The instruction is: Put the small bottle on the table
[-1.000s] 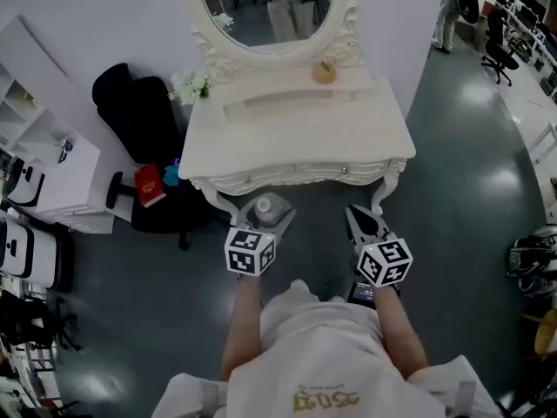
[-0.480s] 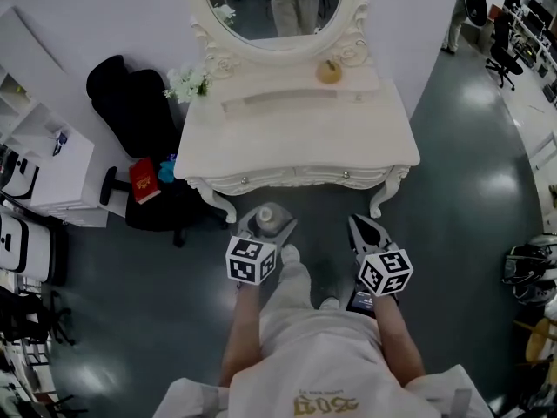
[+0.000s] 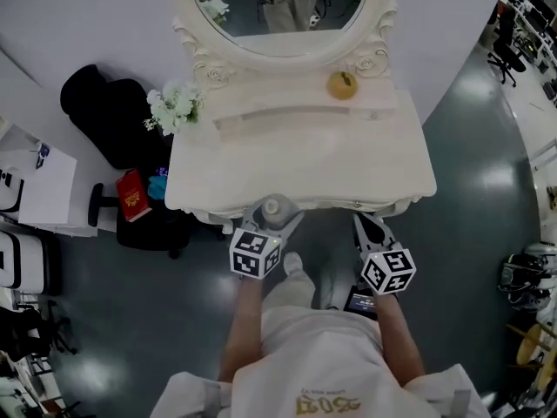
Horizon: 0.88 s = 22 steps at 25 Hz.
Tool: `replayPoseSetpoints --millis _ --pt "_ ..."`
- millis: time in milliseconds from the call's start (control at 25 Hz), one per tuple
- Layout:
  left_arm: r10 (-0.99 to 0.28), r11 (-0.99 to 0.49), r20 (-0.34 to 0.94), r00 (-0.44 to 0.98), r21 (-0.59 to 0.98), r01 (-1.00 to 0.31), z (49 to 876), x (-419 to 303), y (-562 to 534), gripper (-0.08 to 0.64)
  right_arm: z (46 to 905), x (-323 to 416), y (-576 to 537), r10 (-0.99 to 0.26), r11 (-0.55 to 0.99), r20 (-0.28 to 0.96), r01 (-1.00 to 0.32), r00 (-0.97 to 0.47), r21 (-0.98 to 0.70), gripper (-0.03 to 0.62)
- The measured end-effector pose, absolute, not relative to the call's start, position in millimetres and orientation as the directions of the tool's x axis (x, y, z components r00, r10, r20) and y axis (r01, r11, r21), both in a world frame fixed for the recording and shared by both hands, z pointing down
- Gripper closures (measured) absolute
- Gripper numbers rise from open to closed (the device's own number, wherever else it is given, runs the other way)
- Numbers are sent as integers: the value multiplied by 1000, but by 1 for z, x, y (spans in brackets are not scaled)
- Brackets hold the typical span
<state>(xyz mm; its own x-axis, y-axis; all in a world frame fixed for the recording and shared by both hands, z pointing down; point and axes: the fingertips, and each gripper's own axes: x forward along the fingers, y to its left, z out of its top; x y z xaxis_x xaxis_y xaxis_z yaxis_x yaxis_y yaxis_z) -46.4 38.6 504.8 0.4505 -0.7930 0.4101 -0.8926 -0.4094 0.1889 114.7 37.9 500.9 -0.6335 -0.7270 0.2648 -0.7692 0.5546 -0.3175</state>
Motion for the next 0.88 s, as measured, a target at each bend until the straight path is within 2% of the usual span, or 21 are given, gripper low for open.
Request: replayPoseSetpoints --millis 400,880 --pt "-739 -481 428 520 206 -852 510 -91 -82 216 509 68 -67 -768 477 300 -818 -566 -323 580" --pt "-705 -535 411 578 227 -814 514 -110 -135 216 504 55 -107 -819 403 299 -862 -490 -308 580"
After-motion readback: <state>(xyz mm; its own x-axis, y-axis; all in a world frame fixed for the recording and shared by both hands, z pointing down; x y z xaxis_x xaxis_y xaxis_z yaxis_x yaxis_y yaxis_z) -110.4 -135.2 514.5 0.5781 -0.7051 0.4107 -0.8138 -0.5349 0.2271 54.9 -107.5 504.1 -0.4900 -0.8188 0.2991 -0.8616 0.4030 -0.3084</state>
